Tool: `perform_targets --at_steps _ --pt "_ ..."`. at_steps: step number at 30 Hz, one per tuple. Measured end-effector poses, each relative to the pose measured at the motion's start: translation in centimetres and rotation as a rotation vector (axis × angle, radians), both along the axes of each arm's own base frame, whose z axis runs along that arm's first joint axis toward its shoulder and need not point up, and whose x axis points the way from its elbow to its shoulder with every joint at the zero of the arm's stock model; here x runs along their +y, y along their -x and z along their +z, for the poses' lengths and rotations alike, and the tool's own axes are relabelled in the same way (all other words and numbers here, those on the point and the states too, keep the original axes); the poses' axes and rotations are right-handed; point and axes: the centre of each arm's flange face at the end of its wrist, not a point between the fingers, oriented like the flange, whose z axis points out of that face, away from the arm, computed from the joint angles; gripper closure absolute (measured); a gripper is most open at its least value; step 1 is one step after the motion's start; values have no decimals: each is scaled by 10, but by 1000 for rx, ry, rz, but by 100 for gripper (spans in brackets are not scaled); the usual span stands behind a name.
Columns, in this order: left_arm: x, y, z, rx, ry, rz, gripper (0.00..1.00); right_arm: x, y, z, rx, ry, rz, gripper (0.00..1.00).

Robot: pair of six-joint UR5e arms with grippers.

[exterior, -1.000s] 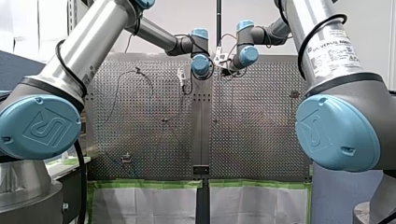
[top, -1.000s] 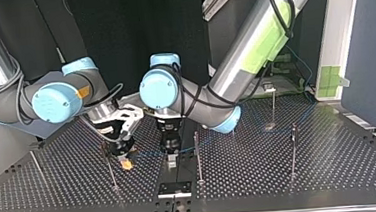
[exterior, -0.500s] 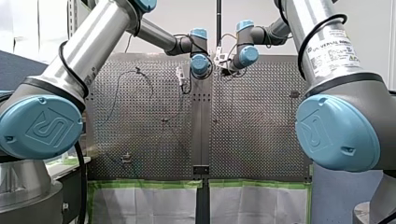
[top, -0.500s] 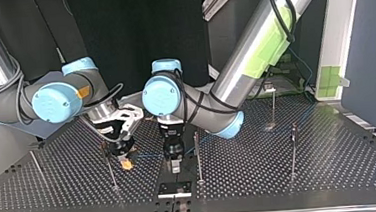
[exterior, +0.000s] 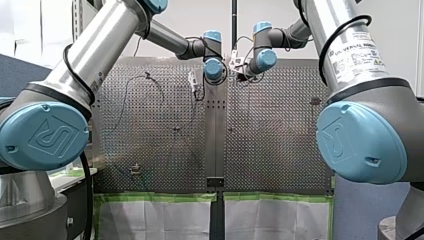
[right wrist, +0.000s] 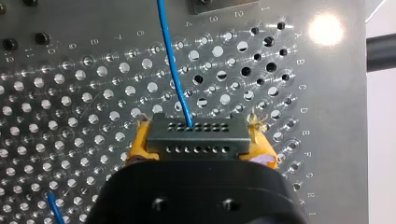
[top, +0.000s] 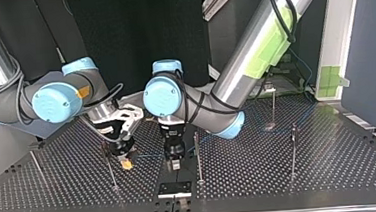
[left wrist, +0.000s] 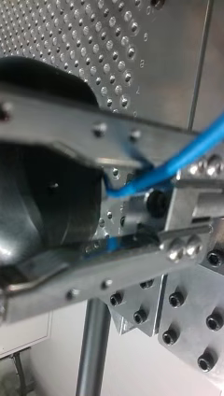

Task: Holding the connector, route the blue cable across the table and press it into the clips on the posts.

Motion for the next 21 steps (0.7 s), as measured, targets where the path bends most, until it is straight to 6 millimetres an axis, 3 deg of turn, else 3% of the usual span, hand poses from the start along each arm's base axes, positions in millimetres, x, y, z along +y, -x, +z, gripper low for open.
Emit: perform_targets --at_steps 11,21 --pt "3 5 -10 28 -6 39 100 1 0 0 1 -2 1 100" --pt "8 28 -22 93 -22 75 100 11 3 7 11 -10 5 100"
